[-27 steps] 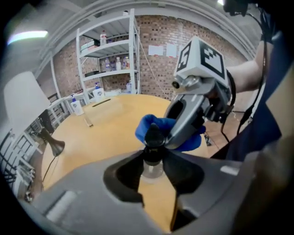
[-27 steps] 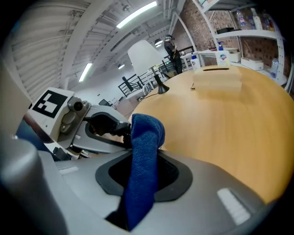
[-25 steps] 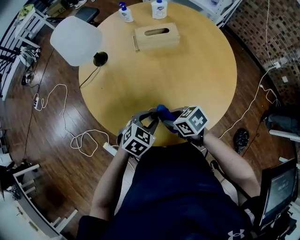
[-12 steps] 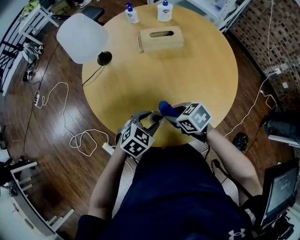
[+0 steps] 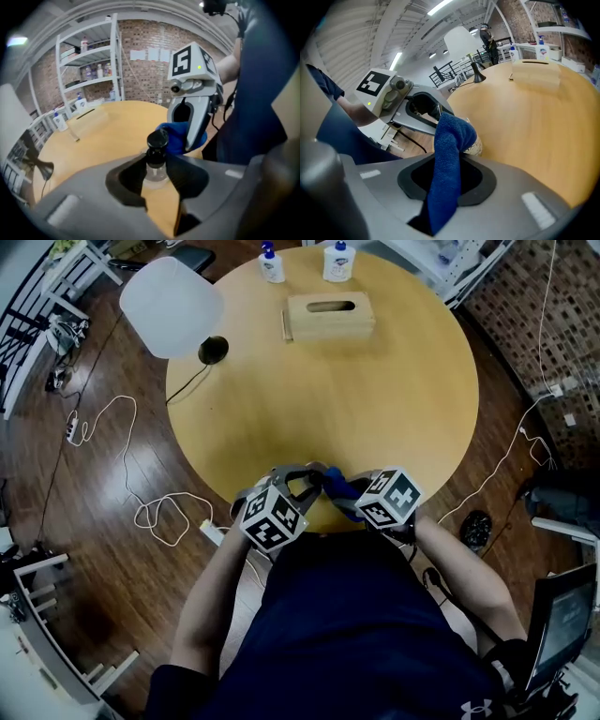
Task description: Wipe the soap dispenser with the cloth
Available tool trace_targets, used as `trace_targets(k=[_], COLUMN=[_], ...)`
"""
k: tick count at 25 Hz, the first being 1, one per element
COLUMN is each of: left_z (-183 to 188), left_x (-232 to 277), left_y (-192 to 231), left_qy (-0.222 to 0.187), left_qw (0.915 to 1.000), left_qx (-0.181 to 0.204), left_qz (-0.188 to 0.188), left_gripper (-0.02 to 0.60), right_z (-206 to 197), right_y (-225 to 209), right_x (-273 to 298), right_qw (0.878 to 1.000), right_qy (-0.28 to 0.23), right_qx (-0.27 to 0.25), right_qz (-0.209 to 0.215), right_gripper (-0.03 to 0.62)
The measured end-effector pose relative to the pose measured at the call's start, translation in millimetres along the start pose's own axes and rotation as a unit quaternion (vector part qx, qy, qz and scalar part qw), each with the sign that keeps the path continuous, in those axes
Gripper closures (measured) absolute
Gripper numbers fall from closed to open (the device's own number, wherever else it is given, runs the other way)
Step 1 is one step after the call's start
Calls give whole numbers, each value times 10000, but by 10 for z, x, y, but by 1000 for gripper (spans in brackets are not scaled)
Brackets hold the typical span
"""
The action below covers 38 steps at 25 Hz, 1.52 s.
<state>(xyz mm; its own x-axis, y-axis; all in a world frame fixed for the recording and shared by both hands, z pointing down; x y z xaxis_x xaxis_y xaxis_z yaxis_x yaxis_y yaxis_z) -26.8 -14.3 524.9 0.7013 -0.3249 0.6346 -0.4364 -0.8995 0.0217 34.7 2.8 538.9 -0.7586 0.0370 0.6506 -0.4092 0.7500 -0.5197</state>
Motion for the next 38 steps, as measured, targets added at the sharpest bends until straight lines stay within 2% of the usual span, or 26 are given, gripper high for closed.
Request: trace_targets(k=[3, 7, 12, 15, 17, 19, 20, 22, 24, 26, 29, 31, 33, 36, 38], left_z=[-13, -12, 7, 27, 27, -1, -18, -18, 32, 64, 48, 33, 25, 22, 6], left_x=[-2, -10, -14, -9, -12, -37, -63, -120, -131, -85, -35, -34, -37, -55, -70], left_y=[-3, -30, -37, -45, -31, -1, 7, 0, -26, -65, -102, -107, -110, -114, -105], left_qy=[37, 244, 582, 740, 776, 642, 492, 101, -270, -356, -177, -65, 67, 301, 440], left_qw=[9977, 9911, 9782, 9737, 9824, 9950, 9968, 9890, 9798, 9810, 9927, 9982, 9998, 9930, 9895], left_qx=[328, 726, 1161, 1309, 968, 76, -492, -1439, -1802, -1606, -819, -402, 10, 554, 693], left_qz=[-598, -1087, -1621, -1713, -1394, -756, -383, 325, 827, 1025, 868, 447, -175, -997, -1187], left_gripper=[452, 453, 453, 449, 437, 400, 395, 390, 405, 430, 451, 451, 451, 451, 448], right_z=[-8, 135, 503, 586, 509, 381, 320, 225, 169, 153, 246, 374, 503, 553, 445], right_y=[-30, -134, -316, -347, -299, -233, -200, -148, -117, -113, -173, -251, -312, -259, -163], right_x=[-46, -21, 110, 114, 85, 49, 34, 9, -7, -9, 7, 37, 76, 116, 123], right_qw=[9998, 9999, 9997, 9995, 9997, 9997, 9995, 9982, 9967, 9964, 9977, 9982, 9985, 9995, 9998], right_qy=[-141, -84, -94, -111, -114, -192, -264, -446, -585, -592, -475, -424, -375, -227, -123], right_qx=[128, -69, -204, -219, -136, 43, 150, 361, 516, 537, 335, 177, 57, -36, -99], right_qz=[-44, -58, -94, -187, -158, -115, -113, -169, -241, -272, -334, -386, -391, -236, -154], right_gripper=[499, 499, 497, 497, 497, 497, 497, 498, 499, 497, 497, 497, 497, 497, 498])
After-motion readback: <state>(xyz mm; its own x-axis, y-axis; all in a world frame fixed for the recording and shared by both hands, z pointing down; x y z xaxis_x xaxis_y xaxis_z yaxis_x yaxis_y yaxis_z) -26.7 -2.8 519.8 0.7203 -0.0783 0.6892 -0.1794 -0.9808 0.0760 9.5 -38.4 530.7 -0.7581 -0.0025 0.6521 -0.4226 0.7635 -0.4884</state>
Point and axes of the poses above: the fingertips, and each gripper's own axes: x forward along the fingers, y to its left, z out of its top, the point moved 3 cm from there along -x, backward along the fingers, and after that the axes turned 8 degrees about -y, right-handed, at the moved point
